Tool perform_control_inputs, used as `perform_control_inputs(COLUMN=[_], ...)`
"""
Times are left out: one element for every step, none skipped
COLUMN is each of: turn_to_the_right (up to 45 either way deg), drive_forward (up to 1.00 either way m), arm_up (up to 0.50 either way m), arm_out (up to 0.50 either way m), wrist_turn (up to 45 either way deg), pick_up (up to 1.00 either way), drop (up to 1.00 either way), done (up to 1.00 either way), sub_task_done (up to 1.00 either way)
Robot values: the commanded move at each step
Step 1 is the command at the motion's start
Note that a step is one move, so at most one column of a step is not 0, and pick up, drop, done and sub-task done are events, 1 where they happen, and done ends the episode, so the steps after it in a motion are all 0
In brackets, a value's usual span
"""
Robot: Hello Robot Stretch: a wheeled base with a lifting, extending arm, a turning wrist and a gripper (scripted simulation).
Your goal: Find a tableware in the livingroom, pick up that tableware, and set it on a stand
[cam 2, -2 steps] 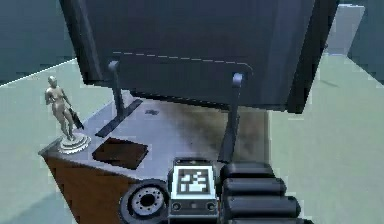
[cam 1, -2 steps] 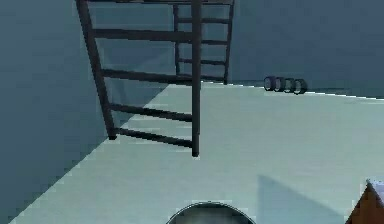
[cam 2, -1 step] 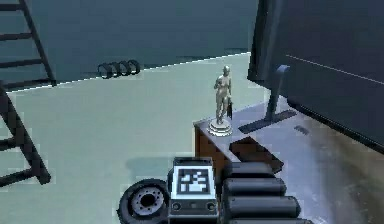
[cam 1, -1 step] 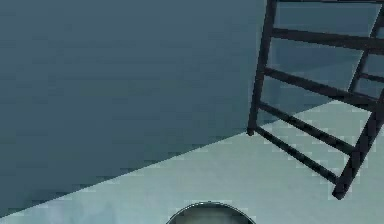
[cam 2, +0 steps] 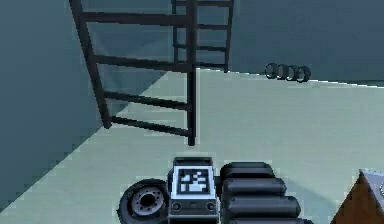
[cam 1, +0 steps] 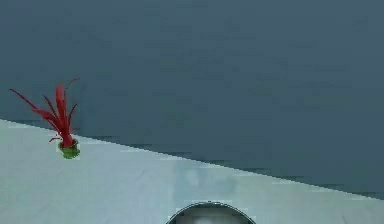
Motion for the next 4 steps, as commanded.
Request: perform_control_inputs(turn_to_the_right=[-45.0, -33.0, 45.0, 45.0], drive_forward=[0.0, 0.0, 0.0, 0.0], arm_up=[0.0, 0.0, 0.0, 0.0], arm_out=[0.0, 0.0, 0.0, 0.0], wrist_turn=[0.0, 0.0, 0.0, 0.0], pick_up=[0.0, 0.0, 0.0, 0.0], drop=[0.0, 0.0, 0.0, 0.0], done=[0.0, 0.0, 0.0, 0.0], sub_task_done=[0.0, 0.0, 0.0, 0.0])
